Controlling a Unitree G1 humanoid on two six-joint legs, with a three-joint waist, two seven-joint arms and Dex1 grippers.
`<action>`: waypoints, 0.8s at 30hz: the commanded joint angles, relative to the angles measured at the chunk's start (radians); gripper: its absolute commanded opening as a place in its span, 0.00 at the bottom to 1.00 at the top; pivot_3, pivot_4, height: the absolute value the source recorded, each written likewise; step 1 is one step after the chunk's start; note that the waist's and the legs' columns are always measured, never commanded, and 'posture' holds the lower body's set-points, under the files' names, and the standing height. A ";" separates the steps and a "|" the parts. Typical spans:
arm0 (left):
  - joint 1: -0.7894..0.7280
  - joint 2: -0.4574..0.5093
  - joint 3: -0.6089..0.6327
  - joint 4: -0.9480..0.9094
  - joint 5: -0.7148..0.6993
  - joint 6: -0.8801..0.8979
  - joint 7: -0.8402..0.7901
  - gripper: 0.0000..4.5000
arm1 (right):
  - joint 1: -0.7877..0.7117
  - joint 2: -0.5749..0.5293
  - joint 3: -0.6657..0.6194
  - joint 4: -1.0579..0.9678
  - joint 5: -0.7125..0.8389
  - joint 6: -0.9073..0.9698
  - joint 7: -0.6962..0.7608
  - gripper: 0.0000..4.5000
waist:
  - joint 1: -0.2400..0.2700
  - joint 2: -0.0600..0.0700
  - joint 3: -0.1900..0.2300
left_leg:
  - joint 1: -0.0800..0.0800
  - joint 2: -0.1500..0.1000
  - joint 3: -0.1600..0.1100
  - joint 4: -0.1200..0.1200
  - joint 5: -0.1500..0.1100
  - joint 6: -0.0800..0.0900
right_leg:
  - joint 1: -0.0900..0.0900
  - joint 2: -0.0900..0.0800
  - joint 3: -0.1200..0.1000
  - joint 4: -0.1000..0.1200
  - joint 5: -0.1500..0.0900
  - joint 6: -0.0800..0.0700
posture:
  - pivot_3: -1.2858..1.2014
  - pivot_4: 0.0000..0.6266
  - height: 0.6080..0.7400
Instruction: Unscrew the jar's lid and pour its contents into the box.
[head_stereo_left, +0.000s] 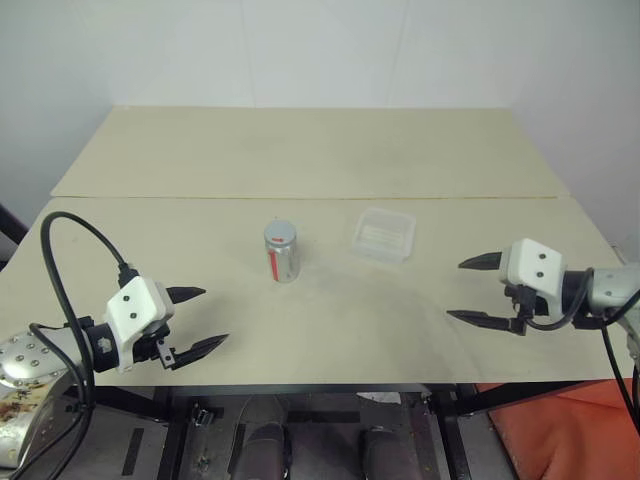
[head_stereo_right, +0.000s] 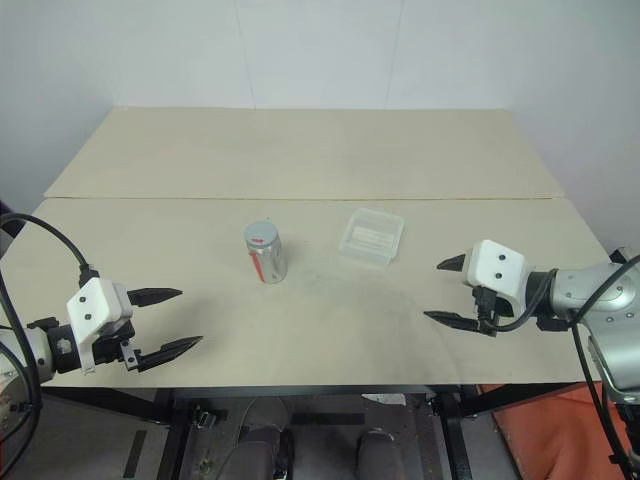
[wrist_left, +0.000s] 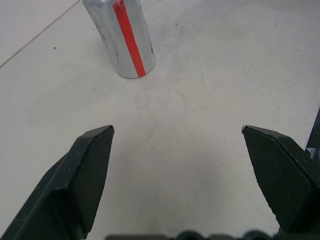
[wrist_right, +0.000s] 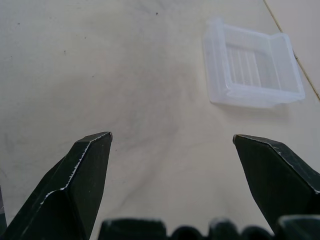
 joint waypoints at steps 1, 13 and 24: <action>0.004 -0.005 0.010 -0.009 0.007 -0.024 0.005 0.99 | -0.019 -0.005 -0.017 -0.007 0.006 -0.020 0.001 1.00 | 0.000 0.000 0.000 | 0.000 0.000 0.000 0.000 0.000 0.000 | 0.000 0.000 0.000 0.000 0.000 0.000 | 0.52 0.24 1.00; -0.033 -0.075 0.003 0.024 0.020 -0.056 0.061 0.99 | -0.025 0.003 -0.009 -0.018 0.007 -0.010 -0.008 1.00 | 0.001 0.000 0.000 | 0.000 0.000 0.000 0.000 0.000 0.000 | 0.000 0.000 0.000 0.000 0.000 0.000 | 0.52 0.24 1.00; -0.127 -0.465 -0.179 0.192 0.229 -0.377 0.364 0.99 | -0.048 0.057 0.023 -0.047 -0.004 0.010 -0.068 1.00 | 0.005 0.000 -0.001 | 0.000 -0.001 -0.001 0.001 0.000 0.000 | 0.001 0.000 0.001 0.000 0.002 0.002 | 0.52 0.24 1.00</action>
